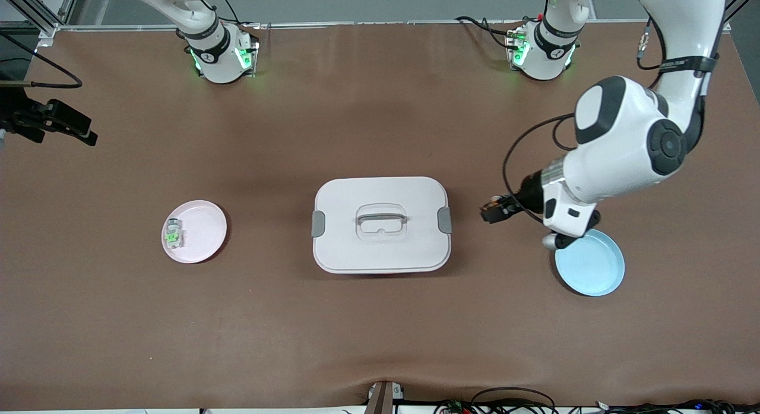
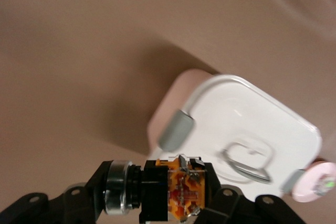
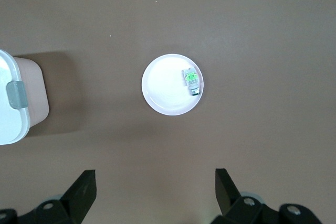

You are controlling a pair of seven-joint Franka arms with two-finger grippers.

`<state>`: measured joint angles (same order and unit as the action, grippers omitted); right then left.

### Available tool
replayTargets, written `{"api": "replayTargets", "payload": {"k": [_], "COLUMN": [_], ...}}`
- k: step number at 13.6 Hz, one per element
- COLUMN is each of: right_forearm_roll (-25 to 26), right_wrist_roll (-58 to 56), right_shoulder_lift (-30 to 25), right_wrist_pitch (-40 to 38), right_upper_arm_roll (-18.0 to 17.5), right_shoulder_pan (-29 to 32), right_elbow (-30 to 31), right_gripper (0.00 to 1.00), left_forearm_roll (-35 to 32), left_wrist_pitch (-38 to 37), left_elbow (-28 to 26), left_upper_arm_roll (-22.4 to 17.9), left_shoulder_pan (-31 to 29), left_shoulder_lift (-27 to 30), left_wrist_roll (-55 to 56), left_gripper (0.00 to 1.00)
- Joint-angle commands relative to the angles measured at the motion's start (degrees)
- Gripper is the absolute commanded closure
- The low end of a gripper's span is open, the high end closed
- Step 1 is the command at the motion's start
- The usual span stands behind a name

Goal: Transfer orange switch to right arm and place
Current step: 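Carry the switch over the white box while the right gripper reaches toward it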

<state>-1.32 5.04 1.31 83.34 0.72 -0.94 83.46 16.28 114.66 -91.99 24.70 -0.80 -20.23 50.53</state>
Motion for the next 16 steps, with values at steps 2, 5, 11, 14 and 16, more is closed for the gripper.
{"api": "replayTargets", "payload": {"k": [2, 5, 11, 14, 16], "right_forearm_roll": [-0.18, -2.71, -16.85, -22.47, -26.18], "right_wrist_roll": [-0.65, 0.22, 6.38, 6.56, 6.64], "right_shoulder_lift": [0.35, 0.01, -7.88, -13.77, -17.03], "right_wrist_pitch": [-0.98, -2.39, 9.97, 19.81, 26.14], "right_upper_arm_roll": [-0.02, -0.63, -0.46, -0.64, -0.64], "right_shoulder_pan": [0.67, -0.81, -1.52, -3.36, -4.94], "right_elbow": [0.65, 0.91, 15.03, 25.05, 31.39], "right_gripper": [0.0, 0.0, 0.0, 0.0, 0.0], "left_forearm_roll": [0.78, 0.69, 0.51, 0.34, 0.42], "left_wrist_pitch": [-0.67, 2.74, 8.64, 10.05, 10.32], "left_elbow": [9.87, 13.94, 14.38, 15.61, 15.87], "left_upper_arm_roll": [0.26, -0.01, -0.44, -2.89, -5.45], "left_shoulder_pan": [7.02, 11.6, 17.31, 20.73, 24.07], "left_shoulder_lift": [-7.52, -10.87, -12.64, -12.73, -12.46], "left_wrist_roll": [18.08, 28.01, 43.14, 51.23, 53.09], "left_gripper": [1.0, 1.0, 1.0, 1.0, 1.0]}}
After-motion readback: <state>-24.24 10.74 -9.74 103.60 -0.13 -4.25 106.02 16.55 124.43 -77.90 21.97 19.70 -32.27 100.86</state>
